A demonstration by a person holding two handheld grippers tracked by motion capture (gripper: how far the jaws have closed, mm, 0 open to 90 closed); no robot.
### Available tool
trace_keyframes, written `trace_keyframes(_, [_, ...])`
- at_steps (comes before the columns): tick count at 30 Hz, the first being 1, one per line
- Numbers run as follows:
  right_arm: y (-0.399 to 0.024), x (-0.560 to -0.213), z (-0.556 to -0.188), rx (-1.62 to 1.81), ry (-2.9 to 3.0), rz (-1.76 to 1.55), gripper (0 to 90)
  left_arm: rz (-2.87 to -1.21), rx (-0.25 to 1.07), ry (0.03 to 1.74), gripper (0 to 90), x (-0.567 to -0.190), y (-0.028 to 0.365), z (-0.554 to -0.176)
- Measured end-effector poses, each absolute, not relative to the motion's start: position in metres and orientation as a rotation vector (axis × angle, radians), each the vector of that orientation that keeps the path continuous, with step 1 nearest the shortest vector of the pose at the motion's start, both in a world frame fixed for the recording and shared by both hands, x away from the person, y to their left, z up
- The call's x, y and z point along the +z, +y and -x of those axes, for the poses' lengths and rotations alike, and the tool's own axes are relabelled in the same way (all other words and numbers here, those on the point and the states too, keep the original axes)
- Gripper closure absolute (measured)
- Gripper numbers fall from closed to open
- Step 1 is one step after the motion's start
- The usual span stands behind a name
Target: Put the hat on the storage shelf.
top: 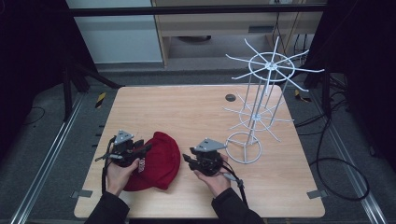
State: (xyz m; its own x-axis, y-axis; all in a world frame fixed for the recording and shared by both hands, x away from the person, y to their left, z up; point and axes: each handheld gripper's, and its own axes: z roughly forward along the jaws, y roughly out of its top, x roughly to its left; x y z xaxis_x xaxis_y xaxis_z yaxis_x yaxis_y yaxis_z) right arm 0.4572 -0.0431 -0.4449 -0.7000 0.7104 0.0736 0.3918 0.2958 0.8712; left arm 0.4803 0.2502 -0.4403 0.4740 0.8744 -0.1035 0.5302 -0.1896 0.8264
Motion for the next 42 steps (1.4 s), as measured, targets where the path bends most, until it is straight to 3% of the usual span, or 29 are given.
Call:
trace_keyframes(13, [-0.140,-0.457,-0.428,1.325,2.149,-1.099,40.6,-1.989,0.546,1.049,34.1,-0.442,0.184,-0.457])
trace_keyframes(18, [-0.166,-0.464,-0.419,1.307,2.156,-1.166,37.8,-2.030,0.545,1.064,29.4,-0.448,0.171,-0.461])
trace_keyframes(24, [-0.198,-0.471,-0.415,1.204,2.126,-1.274,27.5,-2.089,0.578,1.111,24.2,-0.459,0.152,-0.468])
trace_keyframes(29, [-0.210,-0.471,-0.416,1.183,2.085,-1.315,26.3,-2.142,0.609,1.185,22.0,-0.471,0.143,-0.478])
trace_keyframes(32, [-0.213,-0.471,-0.417,1.167,2.072,-1.307,26.6,-2.167,0.591,1.221,26.2,-0.475,0.144,-0.481])
trace_keyframes(34, [-0.214,-0.472,-0.418,1.161,2.067,-1.309,26.7,-2.161,0.601,1.232,36.3,-0.475,0.146,-0.481])
trace_keyframes(38, [-0.216,-0.473,-0.418,1.152,2.057,-1.321,27.9,-2.110,0.530,1.260,67.3,-0.472,0.154,-0.481])
trace_keyframes(42, [-0.221,-0.473,-0.418,1.159,2.035,-1.347,29.1,-2.050,0.465,1.282,75.6,-0.465,0.169,-0.481])
